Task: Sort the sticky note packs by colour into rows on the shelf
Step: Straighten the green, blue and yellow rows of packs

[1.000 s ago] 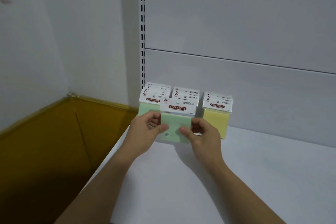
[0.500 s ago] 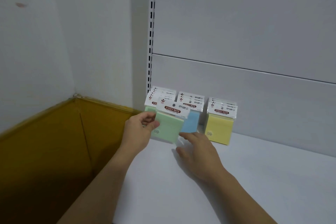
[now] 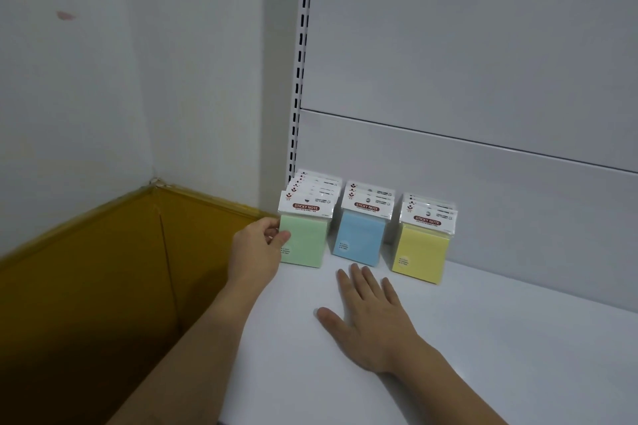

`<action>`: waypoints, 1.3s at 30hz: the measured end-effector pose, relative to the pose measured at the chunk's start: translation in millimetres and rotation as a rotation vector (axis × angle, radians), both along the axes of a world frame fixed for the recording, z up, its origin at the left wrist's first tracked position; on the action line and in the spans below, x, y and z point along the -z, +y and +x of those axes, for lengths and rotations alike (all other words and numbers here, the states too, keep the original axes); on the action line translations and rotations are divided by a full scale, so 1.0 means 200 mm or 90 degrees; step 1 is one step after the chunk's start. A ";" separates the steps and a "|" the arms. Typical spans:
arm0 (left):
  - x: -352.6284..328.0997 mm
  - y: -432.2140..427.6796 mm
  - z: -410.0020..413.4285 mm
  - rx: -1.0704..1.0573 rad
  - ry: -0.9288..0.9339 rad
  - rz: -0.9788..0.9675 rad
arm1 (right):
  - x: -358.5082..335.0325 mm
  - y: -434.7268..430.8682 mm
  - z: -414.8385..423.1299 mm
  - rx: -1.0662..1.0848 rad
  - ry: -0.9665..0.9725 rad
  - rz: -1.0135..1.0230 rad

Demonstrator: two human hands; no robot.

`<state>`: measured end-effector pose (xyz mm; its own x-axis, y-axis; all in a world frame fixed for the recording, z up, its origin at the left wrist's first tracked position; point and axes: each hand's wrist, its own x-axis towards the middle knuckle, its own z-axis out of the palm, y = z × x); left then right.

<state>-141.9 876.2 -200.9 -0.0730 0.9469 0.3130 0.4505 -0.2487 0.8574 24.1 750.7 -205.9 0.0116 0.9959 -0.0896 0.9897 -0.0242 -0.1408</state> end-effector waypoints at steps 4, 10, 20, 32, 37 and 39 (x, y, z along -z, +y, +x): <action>0.01 0.03 0.01 -0.021 0.019 0.003 | 0.00 0.00 -0.01 0.000 -0.015 -0.003; 0.01 0.05 0.02 -0.032 0.016 -0.001 | 0.00 -0.01 -0.01 0.003 -0.014 -0.001; 0.00 0.05 0.01 -0.026 0.029 -0.007 | 0.02 -0.01 -0.01 0.006 -0.016 0.024; -0.13 -0.19 0.09 0.092 0.228 0.262 | -0.06 -0.06 0.04 0.053 0.024 0.150; -0.18 -0.26 0.23 0.250 0.372 0.246 | -0.19 -0.13 0.26 0.099 -0.056 0.189; -0.21 -0.27 0.28 0.288 0.391 0.271 | -0.24 -0.18 0.37 0.134 -0.082 0.191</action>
